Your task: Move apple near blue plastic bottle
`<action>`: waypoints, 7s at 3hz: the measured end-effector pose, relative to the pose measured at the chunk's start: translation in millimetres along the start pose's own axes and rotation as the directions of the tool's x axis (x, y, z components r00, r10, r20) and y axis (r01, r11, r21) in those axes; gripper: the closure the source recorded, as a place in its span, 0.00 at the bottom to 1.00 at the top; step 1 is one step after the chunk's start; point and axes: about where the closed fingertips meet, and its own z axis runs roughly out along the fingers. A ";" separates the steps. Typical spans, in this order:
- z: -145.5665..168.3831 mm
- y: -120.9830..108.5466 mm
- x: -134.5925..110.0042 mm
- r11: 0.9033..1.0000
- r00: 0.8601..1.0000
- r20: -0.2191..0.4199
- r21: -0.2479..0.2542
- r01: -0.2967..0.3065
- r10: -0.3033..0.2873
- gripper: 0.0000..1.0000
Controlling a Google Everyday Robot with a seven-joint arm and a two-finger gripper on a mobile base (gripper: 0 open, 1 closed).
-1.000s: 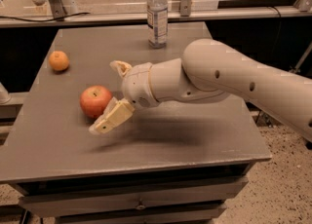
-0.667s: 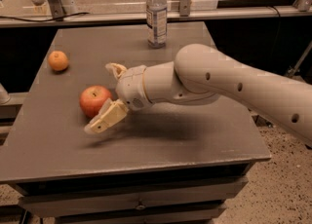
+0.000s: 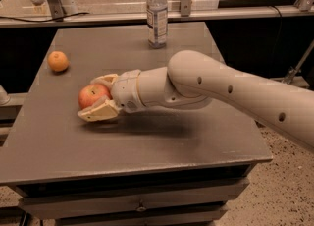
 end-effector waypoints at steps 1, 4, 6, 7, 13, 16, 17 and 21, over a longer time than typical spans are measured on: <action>-7.5 -7.8 0.8 1.000 1.000 -0.003 0.023 0.001 -0.001 0.62; -103.8 -84.4 -17.7 0.968 0.998 0.056 0.250 -0.002 -0.012 1.00; -104.3 -112.7 -5.7 0.958 0.998 0.046 0.285 0.025 -0.040 1.00; -109.0 -158.3 8.1 0.939 0.997 0.031 0.340 0.052 -0.067 1.00; -164.3 -270.3 55.0 0.827 0.996 -0.056 0.554 0.093 -0.075 1.00; -159.8 -255.5 94.9 0.824 0.998 -0.013 0.565 -0.042 0.059 1.00; -160.8 -256.0 91.7 0.824 0.998 -0.013 0.565 -0.042 0.060 0.81; -151.2 -256.2 96.2 0.836 0.996 0.014 0.543 -0.083 0.091 0.00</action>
Offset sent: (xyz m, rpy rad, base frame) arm 0.0215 -0.0355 0.0120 0.0036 -0.0292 -0.0851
